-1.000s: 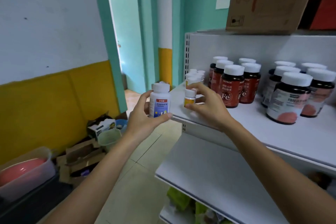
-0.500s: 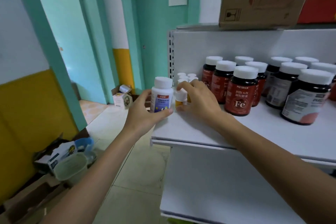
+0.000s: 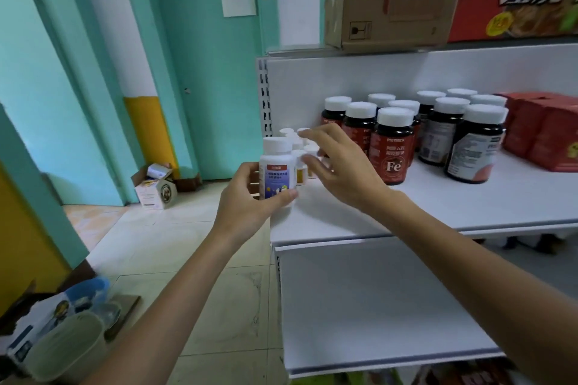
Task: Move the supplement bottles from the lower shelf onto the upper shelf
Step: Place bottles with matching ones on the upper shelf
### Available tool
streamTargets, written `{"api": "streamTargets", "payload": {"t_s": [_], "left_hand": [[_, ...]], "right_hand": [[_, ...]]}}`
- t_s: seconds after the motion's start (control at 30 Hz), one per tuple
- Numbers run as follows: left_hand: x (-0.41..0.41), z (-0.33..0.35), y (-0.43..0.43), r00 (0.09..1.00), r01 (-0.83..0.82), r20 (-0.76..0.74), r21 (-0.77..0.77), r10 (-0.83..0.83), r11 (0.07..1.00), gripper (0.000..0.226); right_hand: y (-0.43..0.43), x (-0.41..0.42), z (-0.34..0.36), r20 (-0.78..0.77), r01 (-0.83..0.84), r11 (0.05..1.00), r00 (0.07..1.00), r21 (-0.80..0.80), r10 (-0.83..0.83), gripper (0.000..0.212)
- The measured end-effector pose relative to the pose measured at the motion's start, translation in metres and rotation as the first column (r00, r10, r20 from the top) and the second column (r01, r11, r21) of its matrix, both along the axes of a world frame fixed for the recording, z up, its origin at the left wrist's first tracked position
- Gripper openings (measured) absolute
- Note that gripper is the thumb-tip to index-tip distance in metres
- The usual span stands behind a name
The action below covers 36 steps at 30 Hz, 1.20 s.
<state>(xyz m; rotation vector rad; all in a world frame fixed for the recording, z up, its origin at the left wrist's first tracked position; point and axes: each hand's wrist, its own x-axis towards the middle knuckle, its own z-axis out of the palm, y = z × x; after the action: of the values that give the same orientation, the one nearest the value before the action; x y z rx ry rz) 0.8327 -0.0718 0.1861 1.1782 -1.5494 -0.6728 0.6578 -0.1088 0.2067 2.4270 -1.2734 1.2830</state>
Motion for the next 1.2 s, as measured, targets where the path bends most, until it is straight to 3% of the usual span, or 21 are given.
{"api": "streamTargets", "payload": {"t_s": [0.1, 0.23, 0.33, 0.47, 0.67, 1.0, 1.2], "left_hand": [[-0.014, 0.007, 0.003, 0.999, 0.03, -0.023, -0.061, -0.031, 0.998, 0.053], [-0.054, 0.022, 0.01, 0.989, 0.148, 0.018, -0.109, -0.147, 0.983, 0.059], [-0.1, 0.028, 0.016, 0.973, 0.231, 0.019, -0.126, -0.23, 0.965, 0.048], [-0.182, 0.023, 0.035, 0.927, 0.374, 0.029, -0.11, -0.373, 0.921, 0.044], [-0.324, 0.01, 0.073, 0.857, 0.514, 0.015, -0.113, -0.515, 0.851, 0.041], [-0.493, -0.007, 0.12, 0.702, 0.712, 0.093, -0.112, -0.706, 0.694, 0.03], [-0.557, -0.009, 0.111, 0.655, 0.755, 0.119, -0.084, -0.746, 0.65, 0.019]], "right_hand": [[0.024, -0.01, 0.007, 0.304, -0.115, 0.989, 0.949, 0.091, 0.082, 0.027], [0.053, -0.047, 0.013, 0.563, -0.283, 0.935, 0.818, 0.213, 0.12, 0.025], [0.076, -0.094, 0.012, 0.712, -0.322, 0.925, 0.697, 0.204, 0.086, 0.025], [0.111, -0.168, 0.005, 0.709, -0.224, 0.945, 0.705, 0.239, -0.013, 0.033], [0.17, -0.278, 0.003, 0.554, 0.067, 0.967, 0.809, 0.245, -0.196, 0.04], [0.25, -0.453, -0.005, 0.554, 0.361, 0.889, 0.694, 0.283, -0.459, 0.034], [0.259, -0.534, -0.012, 0.542, 0.424, 0.857, 0.664, 0.294, -0.515, 0.035]]}}
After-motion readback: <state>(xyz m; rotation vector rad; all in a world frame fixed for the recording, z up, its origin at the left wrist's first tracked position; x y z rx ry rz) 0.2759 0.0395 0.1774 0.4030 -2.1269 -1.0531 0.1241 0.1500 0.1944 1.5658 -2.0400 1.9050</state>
